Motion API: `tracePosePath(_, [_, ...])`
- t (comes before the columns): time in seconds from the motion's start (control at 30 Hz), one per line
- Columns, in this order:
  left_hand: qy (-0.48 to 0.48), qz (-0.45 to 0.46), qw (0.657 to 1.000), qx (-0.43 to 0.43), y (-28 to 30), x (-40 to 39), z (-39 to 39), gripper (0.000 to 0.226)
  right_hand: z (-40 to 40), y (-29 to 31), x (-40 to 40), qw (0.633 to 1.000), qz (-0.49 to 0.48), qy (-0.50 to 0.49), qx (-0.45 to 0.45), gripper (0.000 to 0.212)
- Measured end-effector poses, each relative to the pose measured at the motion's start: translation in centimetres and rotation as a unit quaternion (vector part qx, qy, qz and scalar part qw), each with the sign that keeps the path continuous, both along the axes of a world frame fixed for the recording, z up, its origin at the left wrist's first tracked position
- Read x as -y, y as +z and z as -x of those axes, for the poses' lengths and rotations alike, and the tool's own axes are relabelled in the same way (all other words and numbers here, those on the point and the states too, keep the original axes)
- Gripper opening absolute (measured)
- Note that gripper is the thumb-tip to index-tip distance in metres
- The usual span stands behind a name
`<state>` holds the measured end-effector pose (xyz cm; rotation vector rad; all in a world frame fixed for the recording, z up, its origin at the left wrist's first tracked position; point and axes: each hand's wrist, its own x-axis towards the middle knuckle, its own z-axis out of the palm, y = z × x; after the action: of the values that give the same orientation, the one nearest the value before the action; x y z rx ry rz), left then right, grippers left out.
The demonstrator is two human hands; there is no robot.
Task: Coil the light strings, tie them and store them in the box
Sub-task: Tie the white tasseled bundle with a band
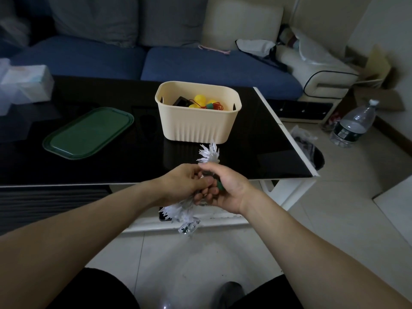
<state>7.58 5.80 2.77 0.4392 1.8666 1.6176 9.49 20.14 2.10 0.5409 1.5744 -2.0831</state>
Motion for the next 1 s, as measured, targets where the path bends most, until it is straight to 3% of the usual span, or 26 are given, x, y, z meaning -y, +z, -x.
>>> tracePosePath(0.1, [0.009,0.04,0.999,-0.008,-0.1,-0.1,-0.1,0.008,0.0,-0.1,-0.1,1.0,-0.006,0.005,-0.002,0.013])
tracePosePath(0.27, [0.034,0.063,0.997,0.005,-0.4,-0.3,0.0,0.006,-0.2,0.3,-0.7,0.996,-0.073,0.034,-0.022,0.007])
tracePosePath(0.53, [0.065,0.027,0.994,0.083,-0.3,-0.9,0.1,0.021,-0.2,0.5,-0.7,0.992,-0.113,0.047,-0.035,0.01])
tracePosePath(0.7, [0.055,0.051,0.996,0.05,-0.5,-0.9,0.2,0.034,-0.1,0.2,-0.7,0.989,-0.139,0.04,-0.04,0.009])
tracePosePath(0.83, [0.06,0.037,0.996,0.047,-0.1,-1.0,0.1,0.024,-0.1,0.0,-1.4,0.986,-0.154,0.037,-0.043,0.021])
tracePosePath(1.0, [0.067,0.038,0.997,0.028,-0.2,-1.1,0.2,0.03,-0.2,-0.2,-1.9,0.984,-0.161,0.013,-0.076,0.03])
